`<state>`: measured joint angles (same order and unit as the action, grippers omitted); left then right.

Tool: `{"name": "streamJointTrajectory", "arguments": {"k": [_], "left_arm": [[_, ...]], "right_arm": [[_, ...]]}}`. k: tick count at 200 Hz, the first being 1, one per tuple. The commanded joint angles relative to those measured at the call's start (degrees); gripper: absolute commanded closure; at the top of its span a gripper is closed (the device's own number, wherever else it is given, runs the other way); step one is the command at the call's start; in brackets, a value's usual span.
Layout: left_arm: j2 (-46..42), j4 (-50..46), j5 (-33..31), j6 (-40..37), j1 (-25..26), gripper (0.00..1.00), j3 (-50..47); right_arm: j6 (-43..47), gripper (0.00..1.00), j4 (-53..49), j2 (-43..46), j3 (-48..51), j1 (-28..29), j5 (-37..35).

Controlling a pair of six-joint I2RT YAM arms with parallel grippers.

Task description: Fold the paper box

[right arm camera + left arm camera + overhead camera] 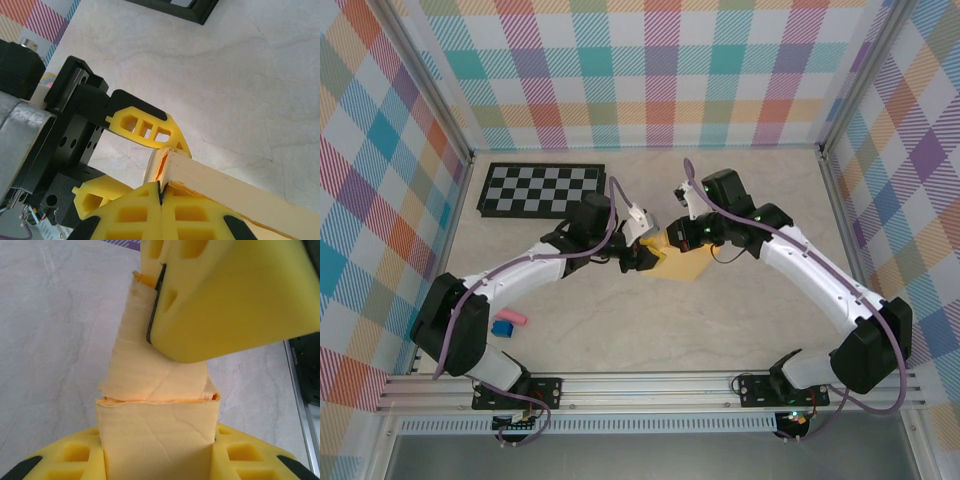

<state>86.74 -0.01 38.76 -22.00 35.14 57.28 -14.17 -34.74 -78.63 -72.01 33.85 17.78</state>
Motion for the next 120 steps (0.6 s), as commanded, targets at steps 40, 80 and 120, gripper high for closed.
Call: {"name": "streamJointTrajectory", "arguments": {"k": [40, 80, 120], "left_arm": [[1.0, 5.1, 1.1, 3.0, 0.4, 0.76, 2.9], [1.9, 7.4, -3.3, 7.5, 0.4, 0.76, 3.1], [2.9, 13.0, -6.2, 12.6, 0.4, 0.76, 1.8]], "right_arm": [[-2.5, 1.00, 4.3, 1.4, 1.6, 2.7, 4.6], [-8.7, 1.00, 7.3, 0.8, 2.8, 3.3, 5.2], [-14.2, 0.98, 11.4, 2.6, 7.1, 3.6, 0.2]]}}
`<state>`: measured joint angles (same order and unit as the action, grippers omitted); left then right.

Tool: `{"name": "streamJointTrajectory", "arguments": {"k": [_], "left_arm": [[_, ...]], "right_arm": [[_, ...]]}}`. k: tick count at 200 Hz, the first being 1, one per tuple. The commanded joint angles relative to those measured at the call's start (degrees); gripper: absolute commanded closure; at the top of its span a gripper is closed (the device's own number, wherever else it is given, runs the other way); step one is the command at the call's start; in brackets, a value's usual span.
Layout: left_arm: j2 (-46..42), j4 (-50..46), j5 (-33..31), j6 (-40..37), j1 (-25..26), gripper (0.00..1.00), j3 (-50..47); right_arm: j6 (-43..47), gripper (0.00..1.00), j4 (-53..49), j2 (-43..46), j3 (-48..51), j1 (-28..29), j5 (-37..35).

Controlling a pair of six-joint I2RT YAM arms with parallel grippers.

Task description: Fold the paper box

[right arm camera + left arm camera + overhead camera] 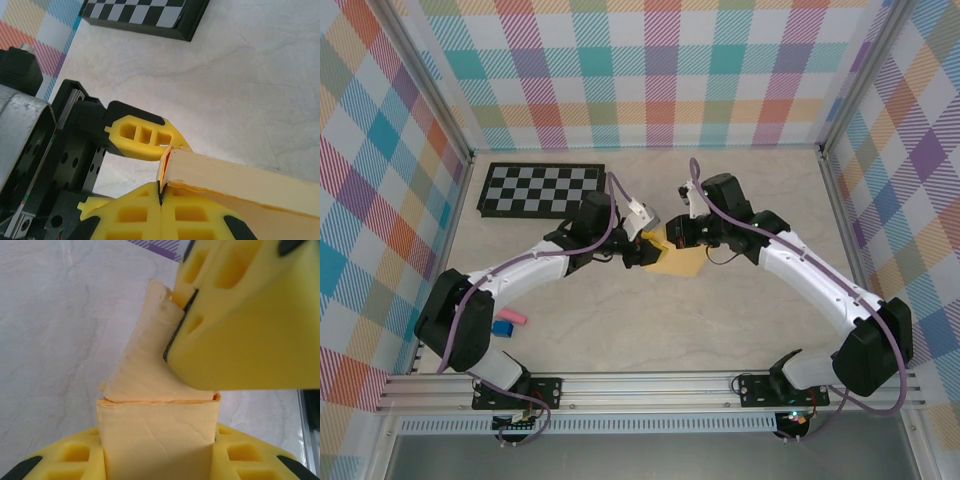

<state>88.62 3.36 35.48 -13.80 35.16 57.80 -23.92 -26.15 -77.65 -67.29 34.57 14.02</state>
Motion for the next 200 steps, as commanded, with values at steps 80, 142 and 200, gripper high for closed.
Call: {"name": "streamJointTrajectory", "arguments": {"k": [80, 142, 200], "left_arm": [[1.8, 12.2, -2.9, 3.5, 0.3, 0.76, 0.0], [2.5, 11.6, -2.7, 2.8, 0.2, 0.77, 0.6], [1.8, 8.9, 0.7, 0.9, -0.5, 0.77, 1.8]], "right_arm": [[-4.0, 0.86, -2.1, 2.5, 0.3, 2.4, -0.9], [9.3, 0.56, -10.2, 8.9, -2.1, -2.0, -0.8], [56.2, 0.23, -15.2, 11.8, -4.7, -5.5, 0.4]]}}
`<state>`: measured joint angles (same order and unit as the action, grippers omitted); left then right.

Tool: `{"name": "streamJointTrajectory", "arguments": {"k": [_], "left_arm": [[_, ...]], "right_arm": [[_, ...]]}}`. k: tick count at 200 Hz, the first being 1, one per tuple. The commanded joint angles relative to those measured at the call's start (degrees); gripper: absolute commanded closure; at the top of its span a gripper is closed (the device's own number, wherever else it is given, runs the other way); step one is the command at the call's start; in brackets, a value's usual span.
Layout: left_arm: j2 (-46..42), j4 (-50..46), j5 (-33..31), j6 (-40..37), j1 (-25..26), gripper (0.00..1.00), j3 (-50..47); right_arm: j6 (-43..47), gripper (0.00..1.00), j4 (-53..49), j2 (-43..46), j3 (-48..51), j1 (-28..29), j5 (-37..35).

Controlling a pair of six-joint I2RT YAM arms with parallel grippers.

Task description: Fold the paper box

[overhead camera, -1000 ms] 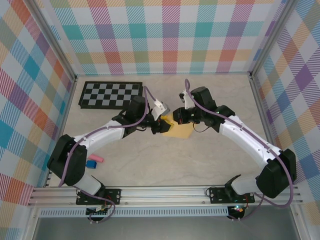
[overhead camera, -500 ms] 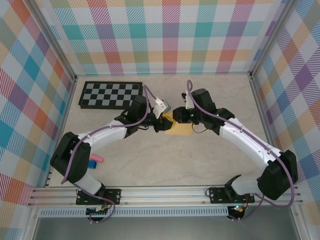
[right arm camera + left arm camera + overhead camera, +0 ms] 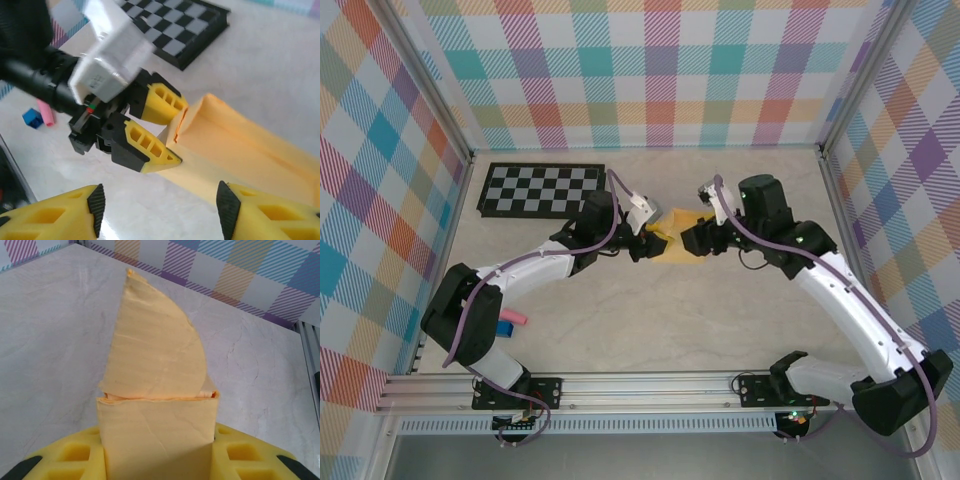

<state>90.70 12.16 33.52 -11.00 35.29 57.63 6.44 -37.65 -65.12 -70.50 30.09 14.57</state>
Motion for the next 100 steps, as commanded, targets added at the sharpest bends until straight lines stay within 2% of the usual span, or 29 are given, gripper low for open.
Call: {"name": "streamJointTrajectory", "arguments": {"k": [1, 23, 31, 44, 87, 100], "left_arm": [[-0.3, 0.1, 2.8, -1.9, -0.7, 0.77, 2.0], [-1.4, -1.3, 4.8, -3.9, -0.8, 0.77, 1.9], [-1.8, -2.1, 5.2, -4.4, -0.8, 0.77, 1.9], [-2.3, -2.9, 5.7, -4.8, -0.9, 0.77, 1.7], [-3.5, -3.5, 9.1, -5.1, -0.9, 0.77, 1.5], [-3.8, -4.1, 9.4, -5.5, -0.9, 0.77, 1.7]], "right_arm": [[26.4, 0.22, -3.7, -0.8, -1.4, -1.2, -0.4], [43.6, 0.11, -7.1, -2.7, -0.6, -3.0, -3.2], [50.4, 0.09, -8.2, -2.9, 0.3, -3.1, -2.6], [57.4, 0.01, -8.0, -2.8, 1.9, -3.8, -0.3], [62.1, 0.00, -2.3, -4.9, 2.8, -5.7, 3.1], [62.2, 0.00, 0.4, -6.2, 3.2, -5.9, 1.9]]}}
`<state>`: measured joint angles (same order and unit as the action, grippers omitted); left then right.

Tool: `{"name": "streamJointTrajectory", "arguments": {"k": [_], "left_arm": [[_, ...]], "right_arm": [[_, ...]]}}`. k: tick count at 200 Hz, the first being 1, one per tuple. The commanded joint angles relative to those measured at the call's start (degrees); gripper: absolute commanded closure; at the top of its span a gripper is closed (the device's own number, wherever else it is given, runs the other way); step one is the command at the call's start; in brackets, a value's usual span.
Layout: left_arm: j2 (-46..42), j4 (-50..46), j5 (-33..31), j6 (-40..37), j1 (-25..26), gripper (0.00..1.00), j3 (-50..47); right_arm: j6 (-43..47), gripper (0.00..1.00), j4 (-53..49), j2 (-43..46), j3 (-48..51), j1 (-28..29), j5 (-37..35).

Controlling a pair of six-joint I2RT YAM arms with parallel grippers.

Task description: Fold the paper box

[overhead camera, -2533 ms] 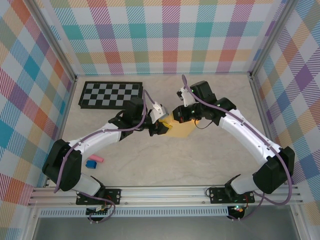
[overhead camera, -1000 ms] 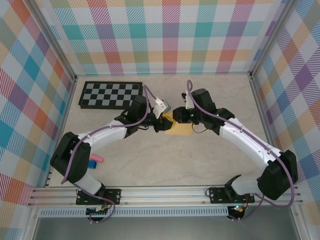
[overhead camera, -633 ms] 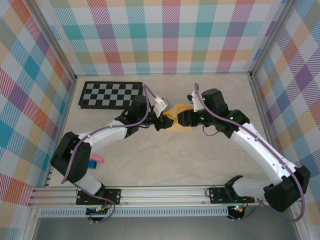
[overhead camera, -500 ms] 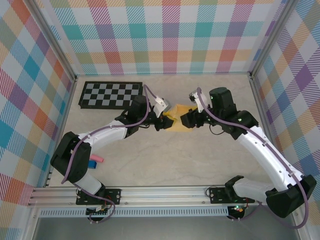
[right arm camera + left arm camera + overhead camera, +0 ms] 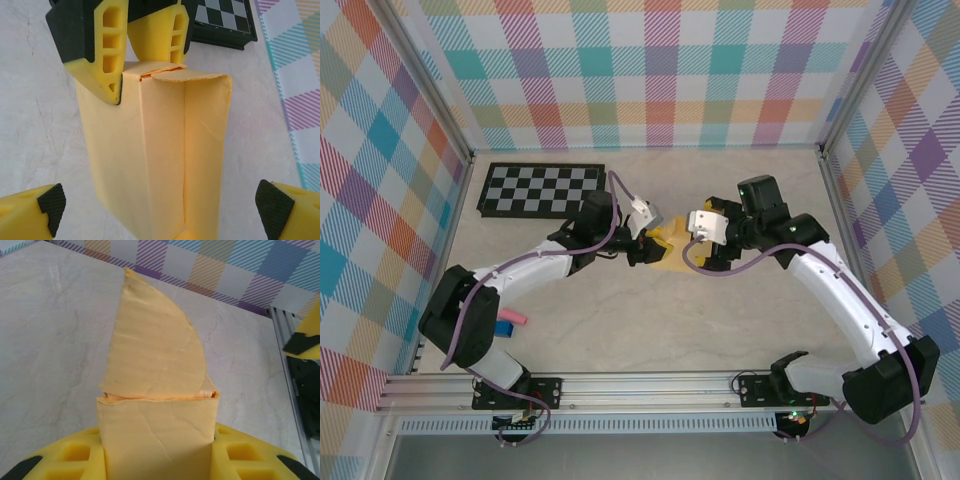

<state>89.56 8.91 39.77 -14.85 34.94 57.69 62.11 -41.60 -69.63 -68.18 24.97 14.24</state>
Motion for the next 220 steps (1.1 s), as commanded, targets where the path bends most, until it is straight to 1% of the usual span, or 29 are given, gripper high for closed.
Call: {"name": "streamJointTrajectory", "arguments": {"k": [1, 11, 38, 51, 74, 88, 117, 136, 149, 166, 181, 194, 220], "left_arm": [[-2.7, -0.9, 3.3, -1.7, -0.6, 0.77, 1.7], [-2.8, -1.1, 3.7, -1.9, -0.6, 0.77, 1.7], [-2.5, -0.3, 2.4, 0.4, -0.7, 0.77, 2.0], [-2.2, 1.2, 2.0, 2.8, -0.9, 0.78, 2.0], [-1.2, 4.3, 1.2, 7.4, -1.1, 0.78, 2.2], [-0.3, 4.8, 1.1, 9.3, -1.1, 0.78, 2.8], [0.9, 6.5, 1.7, 12.0, -1.2, 0.79, 3.5], [1.7, 5.6, 2.0, 12.4, -1.2, 0.79, 4.4], [2.0, 6.7, 2.1, 13.4, -1.3, 0.78, 4.3], [2.1, 8.0, 1.7, 14.8, -1.3, 0.78, 4.1], [2.3, 8.5, 0.6, 16.1, -1.4, 0.79, 4.3], [2.6, 8.0, 0.5, 16.4, -1.4, 0.79, 4.6], [2.8, 8.3, 0.5, 15.9, -1.4, 0.79, 4.1]], "right_arm": [[6.5, 0.00, 4.6, -1.8, 1.0, -0.8, 2.1], [5.9, 0.00, 6.8, -2.6, 1.8, -1.0, 1.4], [4.6, 0.01, 3.5, -5.5, 0.3, -1.3, 5.6], [3.2, 0.06, 3.7, -6.1, 1.0, -1.2, 6.5], [2.6, 0.13, 9.6, -3.9, 5.7, -1.0, 5.1], [3.2, 0.21, 12.4, -2.5, 7.9, -0.5, 3.8], [4.1, 0.32, 14.1, -1.2, 9.9, 0.4, 1.6], [3.7, 0.34, 15.6, -0.2, 11.3, 0.6, 0.5], [2.7, 0.35, 16.8, 0.7, 12.3, 0.8, 0.9], [2.7, 0.38, 17.3, 2.1, 13.7, 1.0, 1.9], [3.2, 0.44, 17.2, 2.9, 15.1, 1.5, 1.2], [2.7, 0.44, 17.6, 4.0, 16.3, 1.6, 1.6], [0.8, 0.39, 17.4, 5.5, 17.5, 1.6, 2.8]]}}
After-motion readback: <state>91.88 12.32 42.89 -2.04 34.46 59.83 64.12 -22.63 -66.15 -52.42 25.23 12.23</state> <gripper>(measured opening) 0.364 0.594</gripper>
